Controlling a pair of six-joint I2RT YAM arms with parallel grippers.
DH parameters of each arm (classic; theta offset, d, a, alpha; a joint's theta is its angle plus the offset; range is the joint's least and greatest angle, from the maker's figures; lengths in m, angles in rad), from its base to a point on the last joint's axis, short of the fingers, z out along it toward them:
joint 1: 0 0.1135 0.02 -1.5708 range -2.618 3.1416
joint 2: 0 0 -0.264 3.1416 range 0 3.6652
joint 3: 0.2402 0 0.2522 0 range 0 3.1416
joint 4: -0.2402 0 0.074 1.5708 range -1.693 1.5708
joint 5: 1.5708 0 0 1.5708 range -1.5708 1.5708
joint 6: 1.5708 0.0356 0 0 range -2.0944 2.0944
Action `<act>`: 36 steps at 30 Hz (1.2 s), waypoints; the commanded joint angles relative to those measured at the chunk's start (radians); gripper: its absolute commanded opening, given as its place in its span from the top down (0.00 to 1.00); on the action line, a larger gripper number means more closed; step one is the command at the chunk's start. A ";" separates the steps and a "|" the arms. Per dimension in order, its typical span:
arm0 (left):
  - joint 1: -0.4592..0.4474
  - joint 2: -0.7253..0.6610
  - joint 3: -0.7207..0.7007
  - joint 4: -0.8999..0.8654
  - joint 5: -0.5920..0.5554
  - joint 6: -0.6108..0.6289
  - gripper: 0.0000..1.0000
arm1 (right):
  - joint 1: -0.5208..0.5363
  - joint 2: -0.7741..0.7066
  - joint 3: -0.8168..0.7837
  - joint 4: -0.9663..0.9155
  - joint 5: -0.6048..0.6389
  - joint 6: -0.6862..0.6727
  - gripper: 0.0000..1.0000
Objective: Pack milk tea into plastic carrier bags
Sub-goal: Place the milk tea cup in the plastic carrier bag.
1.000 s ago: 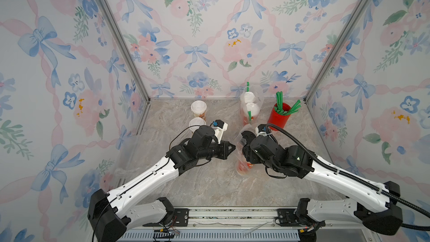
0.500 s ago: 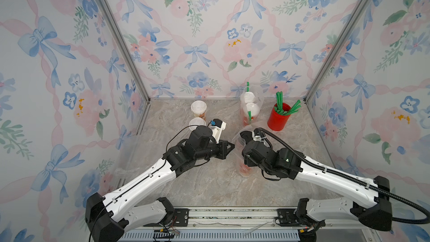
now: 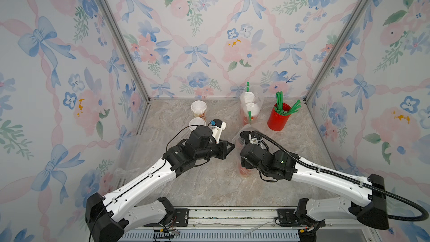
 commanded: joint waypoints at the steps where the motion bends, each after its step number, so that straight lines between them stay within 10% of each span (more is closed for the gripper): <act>1: 0.008 -0.015 0.001 0.016 -0.003 0.000 0.99 | 0.008 -0.029 0.054 -0.070 -0.015 -0.015 0.11; 23: 0.043 0.085 0.107 -0.104 0.052 0.171 0.51 | -0.386 -0.168 0.190 -0.314 -0.431 -0.127 0.20; 30: 0.046 0.137 0.158 -0.115 0.056 0.201 0.63 | -0.450 -0.154 0.146 -0.241 -0.527 -0.140 0.50; 36: 0.048 0.167 0.199 -0.113 0.081 0.209 0.93 | -0.471 -0.138 0.168 -0.229 -0.546 -0.156 0.82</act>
